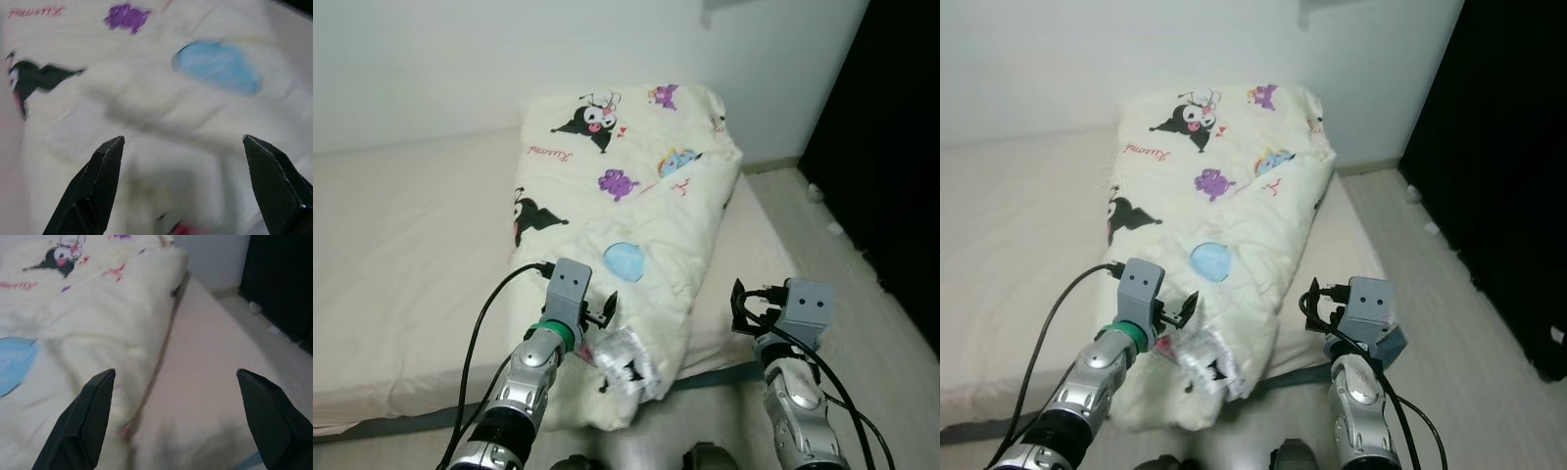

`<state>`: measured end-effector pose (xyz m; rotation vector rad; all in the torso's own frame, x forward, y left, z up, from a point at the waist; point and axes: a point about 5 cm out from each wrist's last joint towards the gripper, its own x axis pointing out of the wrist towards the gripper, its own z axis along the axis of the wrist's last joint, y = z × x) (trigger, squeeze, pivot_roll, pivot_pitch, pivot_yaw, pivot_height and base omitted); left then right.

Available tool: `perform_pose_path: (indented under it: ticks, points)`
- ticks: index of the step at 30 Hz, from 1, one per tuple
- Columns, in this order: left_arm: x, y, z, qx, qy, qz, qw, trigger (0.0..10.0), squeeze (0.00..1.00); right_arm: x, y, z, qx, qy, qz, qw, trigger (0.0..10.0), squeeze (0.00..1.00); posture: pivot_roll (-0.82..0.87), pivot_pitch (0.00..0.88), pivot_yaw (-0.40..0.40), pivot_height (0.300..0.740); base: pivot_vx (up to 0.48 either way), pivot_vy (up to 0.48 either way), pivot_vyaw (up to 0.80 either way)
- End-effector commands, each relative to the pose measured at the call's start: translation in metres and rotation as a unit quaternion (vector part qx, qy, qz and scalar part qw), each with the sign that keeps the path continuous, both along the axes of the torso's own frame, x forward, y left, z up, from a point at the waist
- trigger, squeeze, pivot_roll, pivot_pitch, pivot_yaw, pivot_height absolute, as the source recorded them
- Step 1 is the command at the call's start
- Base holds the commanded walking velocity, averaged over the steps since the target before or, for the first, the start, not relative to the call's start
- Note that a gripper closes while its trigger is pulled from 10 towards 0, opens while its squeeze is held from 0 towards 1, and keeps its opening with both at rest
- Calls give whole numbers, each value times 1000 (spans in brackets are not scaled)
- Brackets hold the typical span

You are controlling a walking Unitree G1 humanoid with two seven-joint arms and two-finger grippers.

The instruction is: Clean up the room

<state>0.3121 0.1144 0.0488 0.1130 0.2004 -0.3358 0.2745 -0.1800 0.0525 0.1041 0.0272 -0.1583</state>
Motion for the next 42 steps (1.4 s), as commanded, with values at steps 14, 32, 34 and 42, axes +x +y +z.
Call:
perform_pose_path:
  ticks: [14,32,34,42]
  points:
    - [-11,5,-4,-35,-1,-2,999,10000,0,-14,-3,-7,-11,2,-17,1000,10000,0,-37,92,131,740,0,0,0]
    - [-19,-4,-2,-74,-2,-31,997,10000,0,-24,-18,-3,-59,-9,-52,997,10000,0,-52,113,131,710,0,0,0]
    - [-19,-4,-2,-74,-1,-31,997,10000,0,-24,-18,-3,-60,-9,-52,997,10000,0,-52,113,131,705,0,0,0]
    - [-19,-5,0,-74,-1,-36,997,10000,0,-25,-17,-2,-63,-10,-54,997,10000,0,-51,117,134,675,0,0,0]
